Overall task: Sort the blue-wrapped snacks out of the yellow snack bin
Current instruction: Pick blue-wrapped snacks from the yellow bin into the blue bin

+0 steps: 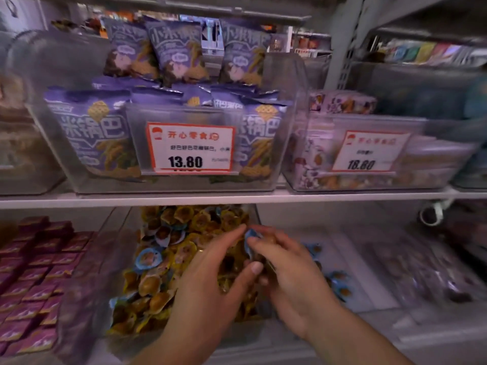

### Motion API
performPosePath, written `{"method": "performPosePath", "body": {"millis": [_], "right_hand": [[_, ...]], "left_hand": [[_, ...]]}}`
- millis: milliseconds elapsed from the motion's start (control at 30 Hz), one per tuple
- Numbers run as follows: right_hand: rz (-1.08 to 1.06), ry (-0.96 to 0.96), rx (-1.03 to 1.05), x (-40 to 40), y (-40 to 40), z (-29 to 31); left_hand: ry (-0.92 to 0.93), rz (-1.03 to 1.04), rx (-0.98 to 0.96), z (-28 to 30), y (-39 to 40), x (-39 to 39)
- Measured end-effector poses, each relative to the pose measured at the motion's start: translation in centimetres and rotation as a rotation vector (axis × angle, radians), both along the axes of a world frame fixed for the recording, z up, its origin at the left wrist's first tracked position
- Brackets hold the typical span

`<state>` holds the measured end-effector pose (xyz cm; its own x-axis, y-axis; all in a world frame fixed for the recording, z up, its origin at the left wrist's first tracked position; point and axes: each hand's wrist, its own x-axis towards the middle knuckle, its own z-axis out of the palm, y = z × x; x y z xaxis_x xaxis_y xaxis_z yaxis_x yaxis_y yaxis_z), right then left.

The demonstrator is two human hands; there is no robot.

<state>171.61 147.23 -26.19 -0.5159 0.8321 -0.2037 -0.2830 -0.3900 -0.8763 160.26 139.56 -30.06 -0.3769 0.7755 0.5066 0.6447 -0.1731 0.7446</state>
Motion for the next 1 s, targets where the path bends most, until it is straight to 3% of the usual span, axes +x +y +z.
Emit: {"method": "performPosePath", "body": {"millis": [167, 267, 333, 467, 567, 733, 833, 900, 1000], "right_hand": [[-0.171, -0.312, 0.288, 5.8, 5.5, -0.9], [-0.161, -0.489, 0.211, 8.6, 8.8, -2.5], [-0.188, -0.486, 0.120, 9.3, 10.5, -3.4], [-0.153, -0.252, -0.035, 8.6, 13.0, -3.5], [-0.159, -0.274, -0.020, 8.2, 14.4, -3.8], [-0.319, -0.377, 0.173, 6.6, 13.3, -3.4], [-0.379, -0.404, 0.475, 4.2, 10.6, -2.1], [-0.331, -0.429, 0.746, 2.3, 7.6, -1.2], [-0.087, -0.504, 1.055, -0.9, 3.1, -0.8]], "left_hand": [[0.199, -0.032, -0.030, -0.7, 0.9, -0.6], [0.254, -0.025, -0.076, -1.3, 1.3, -1.4], [0.298, -0.007, -0.127, -1.5, 1.4, -1.6], [0.349, -0.016, -0.168, -1.6, 1.3, -1.7], [0.352, -0.015, -0.125, -1.5, 0.9, -2.2], [0.366, 0.058, -0.050, -0.8, -0.8, -4.9], [0.418, 0.187, -0.040, -0.1, -2.7, -7.1], [0.489, 0.294, -0.062, 0.5, -4.3, -8.8], [0.548, 0.428, -0.172, 1.0, -6.9, -10.9]]}}
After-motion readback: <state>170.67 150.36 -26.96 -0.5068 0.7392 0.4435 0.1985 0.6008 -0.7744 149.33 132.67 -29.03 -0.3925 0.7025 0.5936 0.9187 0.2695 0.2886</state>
